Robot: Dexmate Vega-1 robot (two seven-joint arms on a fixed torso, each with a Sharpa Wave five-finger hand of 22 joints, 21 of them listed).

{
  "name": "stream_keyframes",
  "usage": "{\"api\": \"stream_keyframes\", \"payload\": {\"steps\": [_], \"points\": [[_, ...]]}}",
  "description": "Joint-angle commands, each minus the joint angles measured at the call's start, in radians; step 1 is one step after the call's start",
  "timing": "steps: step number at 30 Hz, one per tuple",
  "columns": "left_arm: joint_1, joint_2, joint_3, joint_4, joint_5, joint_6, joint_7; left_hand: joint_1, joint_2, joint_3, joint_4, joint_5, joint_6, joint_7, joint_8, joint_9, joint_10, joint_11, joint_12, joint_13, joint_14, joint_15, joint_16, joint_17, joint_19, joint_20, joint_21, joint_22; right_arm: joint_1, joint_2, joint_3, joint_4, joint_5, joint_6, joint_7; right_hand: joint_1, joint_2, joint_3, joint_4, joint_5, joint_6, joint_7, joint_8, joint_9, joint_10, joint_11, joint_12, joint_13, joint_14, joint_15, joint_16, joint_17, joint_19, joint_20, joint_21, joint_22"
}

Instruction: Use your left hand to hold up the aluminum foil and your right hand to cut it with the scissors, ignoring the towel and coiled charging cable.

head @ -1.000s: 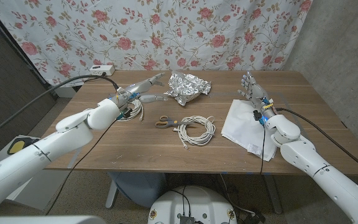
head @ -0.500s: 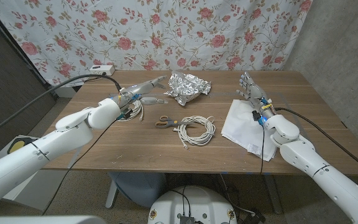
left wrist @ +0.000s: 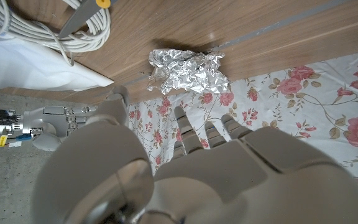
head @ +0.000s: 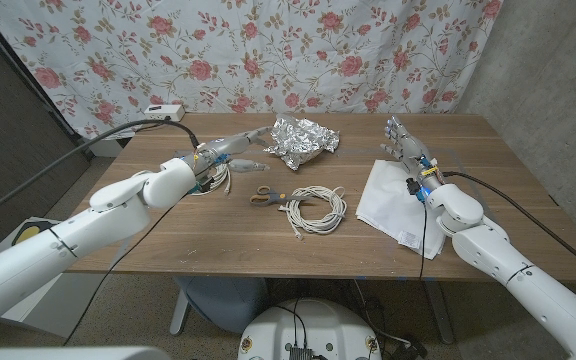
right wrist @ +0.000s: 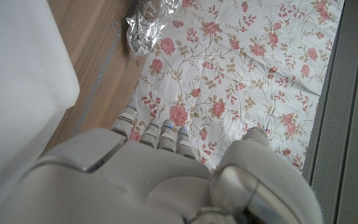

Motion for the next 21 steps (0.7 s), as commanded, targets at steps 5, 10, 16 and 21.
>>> {"api": "stream_keyframes", "payload": {"steps": [5,10,16,21], "points": [[-0.002,0.003,0.022,-0.021,0.096,0.001,0.004,0.016,-0.018,-0.004,0.005,-0.002,-0.096,-0.008,0.015,0.001,0.057,-0.017,0.015,0.010,0.023,-0.044,0.011,0.000,0.027,-0.040,0.006,0.002,-0.006,-0.001,0.007,0.008,0.006,0.004,0.001,0.018,-0.001,-0.001,-0.008,-0.001,0.000,-0.003,0.002,0.005,0.000,-0.001,0.003,0.004,-0.010,0.002,0.002,0.001,-0.005,0.000,0.004,0.003],[0.000,0.000,0.024,-0.032,0.128,0.016,0.002,0.020,-0.020,-0.007,0.007,-0.002,-0.089,-0.008,0.016,0.001,0.070,-0.013,0.018,0.014,0.025,-0.063,0.009,-0.001,0.034,-0.063,0.006,0.001,-0.008,0.000,0.009,0.011,0.009,0.009,0.003,0.019,0.000,0.000,-0.009,-0.002,0.000,-0.003,0.003,0.005,-0.001,-0.002,0.003,0.004,-0.010,0.001,0.002,0.001,-0.006,0.000,0.004,0.003],[-0.004,0.000,0.027,-0.046,0.160,0.033,-0.013,0.021,-0.023,-0.009,0.007,-0.003,-0.091,-0.007,0.014,0.001,0.061,-0.013,0.012,0.015,0.021,-0.054,0.007,-0.001,0.033,-0.061,0.005,0.001,-0.014,-0.001,0.013,0.006,0.013,0.008,0.001,0.021,0.000,0.001,-0.010,-0.002,-0.001,-0.002,0.002,0.005,0.000,-0.003,0.003,0.004,-0.010,0.002,0.002,0.001,-0.006,0.000,0.004,0.003],[-0.005,0.001,0.041,-0.059,0.221,0.051,-0.015,0.023,-0.024,-0.010,0.008,-0.003,-0.095,-0.005,0.011,0.001,0.056,-0.015,0.009,0.016,0.020,-0.052,0.005,-0.001,0.030,-0.057,0.003,0.001,-0.018,-0.004,0.017,0.001,0.016,0.008,-0.002,0.022,0.002,0.003,-0.012,-0.003,0.000,-0.003,0.003,0.005,-0.001,-0.004,0.003,0.004,-0.011,0.001,0.002,0.001,-0.006,-0.001,0.004,0.003]]}}
